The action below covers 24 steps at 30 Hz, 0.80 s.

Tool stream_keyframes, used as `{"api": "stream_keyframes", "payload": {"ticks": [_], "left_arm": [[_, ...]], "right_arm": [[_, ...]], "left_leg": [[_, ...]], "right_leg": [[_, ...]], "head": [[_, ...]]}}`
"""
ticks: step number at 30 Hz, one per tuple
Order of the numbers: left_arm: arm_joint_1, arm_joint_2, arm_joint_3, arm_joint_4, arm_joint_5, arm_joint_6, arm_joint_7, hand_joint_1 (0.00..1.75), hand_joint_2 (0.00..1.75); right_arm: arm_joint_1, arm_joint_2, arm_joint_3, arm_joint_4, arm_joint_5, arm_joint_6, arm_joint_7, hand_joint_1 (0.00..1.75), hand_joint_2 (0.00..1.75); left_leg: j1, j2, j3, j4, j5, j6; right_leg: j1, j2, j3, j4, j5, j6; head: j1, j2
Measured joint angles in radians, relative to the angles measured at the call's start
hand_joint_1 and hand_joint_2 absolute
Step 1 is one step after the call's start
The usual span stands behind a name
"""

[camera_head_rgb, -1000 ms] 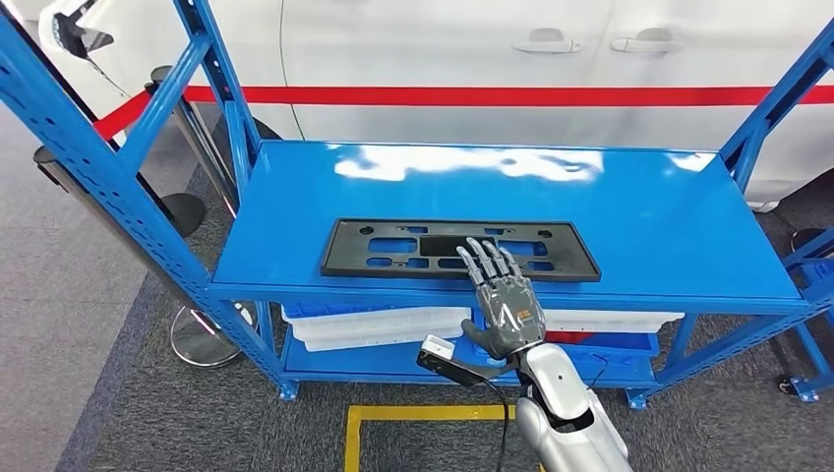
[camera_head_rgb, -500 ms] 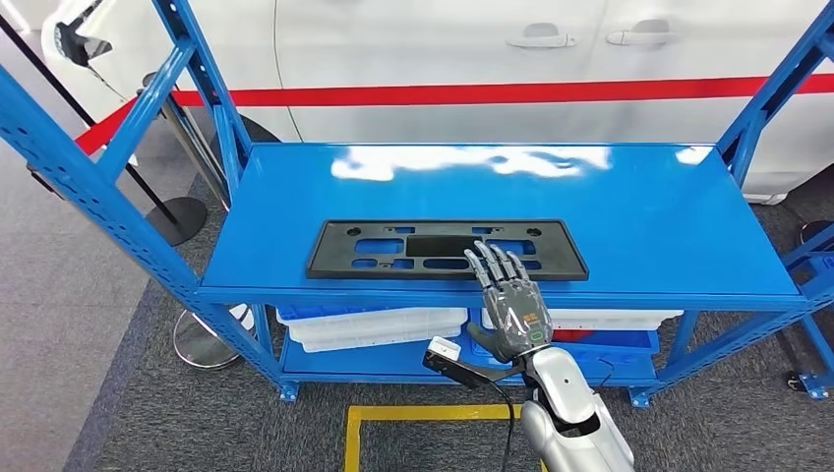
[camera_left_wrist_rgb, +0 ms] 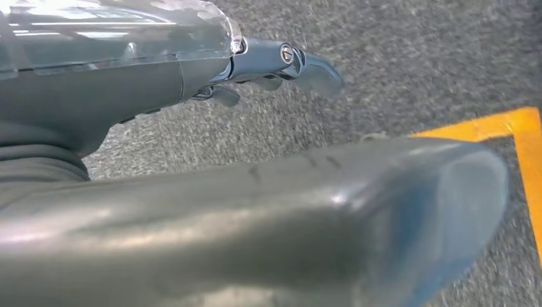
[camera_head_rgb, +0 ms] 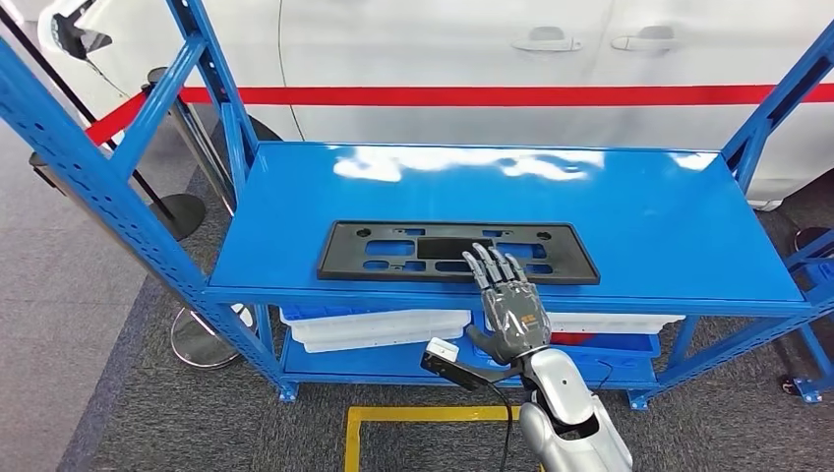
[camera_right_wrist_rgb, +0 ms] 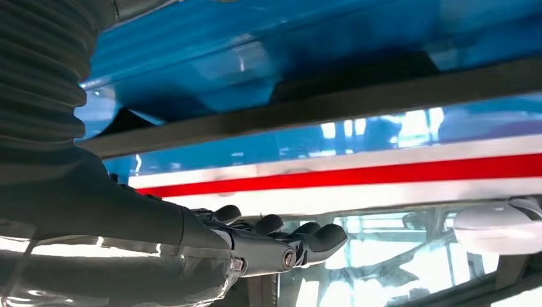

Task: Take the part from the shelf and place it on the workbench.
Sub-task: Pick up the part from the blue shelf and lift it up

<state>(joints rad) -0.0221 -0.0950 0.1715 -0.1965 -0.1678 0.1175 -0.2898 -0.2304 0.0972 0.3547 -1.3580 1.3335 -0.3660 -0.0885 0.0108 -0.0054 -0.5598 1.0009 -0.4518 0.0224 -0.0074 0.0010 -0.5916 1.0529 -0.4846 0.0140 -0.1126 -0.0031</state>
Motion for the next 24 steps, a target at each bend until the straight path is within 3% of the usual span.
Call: {"api": "stream_keyframes", "payload": {"ticks": [3,4,5,6,8,10,13,15,16,18,19,20,21,24], "left_arm": [[-0.002,0.0,0.0,0.0,0.0,0.0,0.003,0.0,0.0],[-0.002,0.0,0.0,0.0,0.0,0.0,0.006,0.0,0.0],[-0.001,0.0,0.0,0.0,0.0,0.0,0.007,0.0,0.0],[-0.001,0.0,0.0,0.0,0.0,0.0,0.009,0.0,0.0],[-0.001,-0.002,0.0,0.0,0.0,0.0,0.012,0.0,0.0],[-0.002,-0.003,0.0,0.0,0.0,0.001,0.016,0.0,0.0],[-0.003,-0.003,0.001,0.0,0.0,0.003,0.02,0.0,0.0],[-0.003,-0.003,0.001,0.0,0.0,0.005,0.021,0.0,0.0],[-0.003,-0.003,0.001,0.0,0.0,0.005,0.022,0.0,0.0],[-0.002,-0.003,0.001,0.0,0.0,0.007,0.022,0.0,0.0],[-0.001,-0.003,0.001,0.0,0.0,0.007,0.022,0.0,0.0],[0.0,-0.003,0.001,0.0,0.0,0.007,0.022,0.0,0.0],[0.0,-0.003,0.001,0.0,0.0,0.008,0.022,0.0,0.0],[0.0,-0.003,0.002,0.0,0.0,0.009,0.022,0.0,0.0]], "right_arm": [[0.001,0.0,-0.003,-0.001,0.003,0.006,0.0,0.0,1.75],[0.002,0.0,-0.004,-0.001,0.004,0.009,0.0,0.0,1.75],[0.003,0.0,-0.004,-0.001,0.005,0.012,0.0,0.0,1.75],[0.003,0.001,-0.004,-0.001,0.007,0.014,0.0,0.0,1.75],[0.0,0.003,-0.004,-0.001,0.01,0.021,0.0,0.0,1.75],[-0.006,0.008,-0.004,-0.001,0.011,0.029,0.0,0.0,1.75],[-0.013,0.02,-0.004,0.001,0.012,0.042,-0.002,0.0,1.75],[-0.022,0.028,-0.003,0.003,0.012,0.05,-0.003,0.0,1.75],[-0.028,0.034,-0.003,0.006,0.012,0.053,-0.003,0.0,1.75],[-0.043,0.045,0.001,0.023,0.012,0.06,-0.004,0.0,1.75],[-0.05,0.049,0.004,0.035,0.011,0.064,-0.004,0.0,1.75],[-0.056,0.054,0.007,0.048,0.011,0.068,-0.004,0.0,1.75],[-0.061,0.058,0.01,0.061,0.011,0.071,-0.003,0.0,1.75],[-0.089,0.073,0.02,0.092,0.01,0.076,-0.002,0.0,1.75]], "left_leg": [[0.0,0.0,0.002,-0.003,0.0,0.009],[-0.001,0.0,0.003,-0.003,-0.001,0.009],[-0.001,0.0,0.004,-0.003,-0.002,0.009],[-0.001,-0.001,0.007,-0.002,-0.004,0.008],[-0.001,-0.002,0.013,-0.001,-0.011,0.003],[-0.005,-0.003,0.016,0.002,-0.018,-0.006],[-0.007,-0.003,0.016,0.002,-0.025,-0.023],[-0.004,-0.002,0.003,0.033,-0.045,-0.033],[-0.003,-0.001,-0.018,0.076,-0.067,-0.038],[0.0,0.0,-0.087,0.21,-0.121,-0.045],[0.001,0.0,-0.121,0.267,-0.134,-0.047],[0.001,0.0,-0.141,0.294,-0.13,-0.047],[0.001,0.0,-0.142,0.28,-0.104,-0.045],[-0.003,0.0,-0.071,0.094,0.007,-0.03]], "right_leg": [[-0.003,0.0,-0.089,0.178,-0.084,0.008],[-0.005,0.0,-0.116,0.226,-0.095,0.01],[-0.005,0.0,-0.128,0.242,-0.087,0.011],[-0.006,-0.001,-0.119,0.215,-0.06,0.01],[-0.006,0.0,-0.058,0.083,0.012,0.004],[-0.002,0.0,-0.014,-0.016,0.044,-0.004],[0.001,0.002,-0.007,-0.034,0.04,-0.018],[-0.002,0.001,-0.002,-0.039,0.039,-0.03],[-0.004,0.0,0.001,-0.042,0.038,-0.035],[-0.003,-0.001,0.006,-0.042,0.033,-0.043],[-0.001,-0.001,0.009,-0.042,0.03,-0.045],[0.0,-0.001,0.014,-0.041,0.027,-0.046],[0.001,-0.001,0.019,-0.041,0.023,-0.046],[0.004,0.002,0.037,-0.039,0.009,-0.04]], "head": [[0.0,0.0],[0.0,0.0],[0.0,0.0],[0.0,0.0],[0.0,0.0],[0.0,0.0],[0.0,0.0],[0.0,0.0],[0.0,0.0],[0.0,0.0],[0.0,0.0],[0.0,0.0],[0.0,0.0],[0.0,0.0]]}}
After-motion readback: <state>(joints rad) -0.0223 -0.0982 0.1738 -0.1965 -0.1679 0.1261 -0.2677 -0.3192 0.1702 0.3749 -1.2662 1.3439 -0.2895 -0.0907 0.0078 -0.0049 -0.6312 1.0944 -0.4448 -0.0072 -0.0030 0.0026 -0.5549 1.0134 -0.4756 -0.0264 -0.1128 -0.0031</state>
